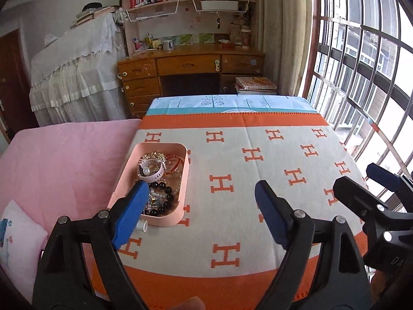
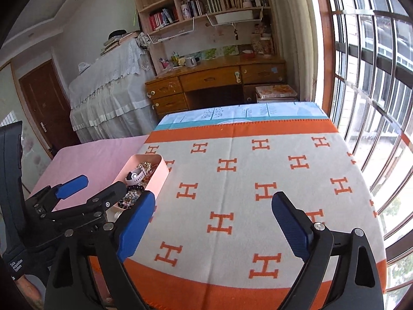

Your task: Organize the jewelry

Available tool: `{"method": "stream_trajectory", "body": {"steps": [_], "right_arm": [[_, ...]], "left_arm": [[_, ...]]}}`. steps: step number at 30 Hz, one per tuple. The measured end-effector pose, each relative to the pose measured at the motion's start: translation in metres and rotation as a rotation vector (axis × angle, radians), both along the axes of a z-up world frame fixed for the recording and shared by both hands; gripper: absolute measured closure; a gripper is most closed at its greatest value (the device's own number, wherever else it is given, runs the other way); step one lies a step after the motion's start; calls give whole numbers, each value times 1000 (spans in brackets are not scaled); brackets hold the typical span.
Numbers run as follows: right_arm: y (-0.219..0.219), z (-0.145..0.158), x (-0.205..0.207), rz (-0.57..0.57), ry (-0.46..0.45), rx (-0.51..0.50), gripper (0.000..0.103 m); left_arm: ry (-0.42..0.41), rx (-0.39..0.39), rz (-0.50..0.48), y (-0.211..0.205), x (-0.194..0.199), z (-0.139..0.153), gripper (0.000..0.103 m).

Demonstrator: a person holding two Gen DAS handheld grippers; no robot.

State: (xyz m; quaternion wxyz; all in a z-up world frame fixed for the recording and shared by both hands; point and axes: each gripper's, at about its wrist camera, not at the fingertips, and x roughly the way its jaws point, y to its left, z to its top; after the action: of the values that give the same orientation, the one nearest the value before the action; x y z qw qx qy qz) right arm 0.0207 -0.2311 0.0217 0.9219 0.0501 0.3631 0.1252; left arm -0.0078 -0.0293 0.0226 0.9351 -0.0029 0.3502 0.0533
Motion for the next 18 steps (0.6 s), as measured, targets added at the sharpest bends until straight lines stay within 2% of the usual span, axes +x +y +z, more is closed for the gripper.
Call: {"method": "stream_trajectory", "body": {"steps": [4, 7, 11, 15, 18], "right_arm": [[5, 15, -11, 0, -58, -26, 6], [3, 21, -13, -14, -77, -23, 5], [-1, 23, -11, -18, -72, 0, 5], [-6, 19, -1, -22, -55, 8, 5], [-9, 16, 4, -20, -46, 21, 5]], "left_arm": [[-9, -28, 5, -5, -5, 13, 20], [-20, -13, 34, -8, -6, 19, 20], [-18, -16, 43, -11, -4, 19, 20], [-14, 27, 57, -17, 2, 19, 20], [-8, 18, 56, -17, 6, 17, 20]]}}
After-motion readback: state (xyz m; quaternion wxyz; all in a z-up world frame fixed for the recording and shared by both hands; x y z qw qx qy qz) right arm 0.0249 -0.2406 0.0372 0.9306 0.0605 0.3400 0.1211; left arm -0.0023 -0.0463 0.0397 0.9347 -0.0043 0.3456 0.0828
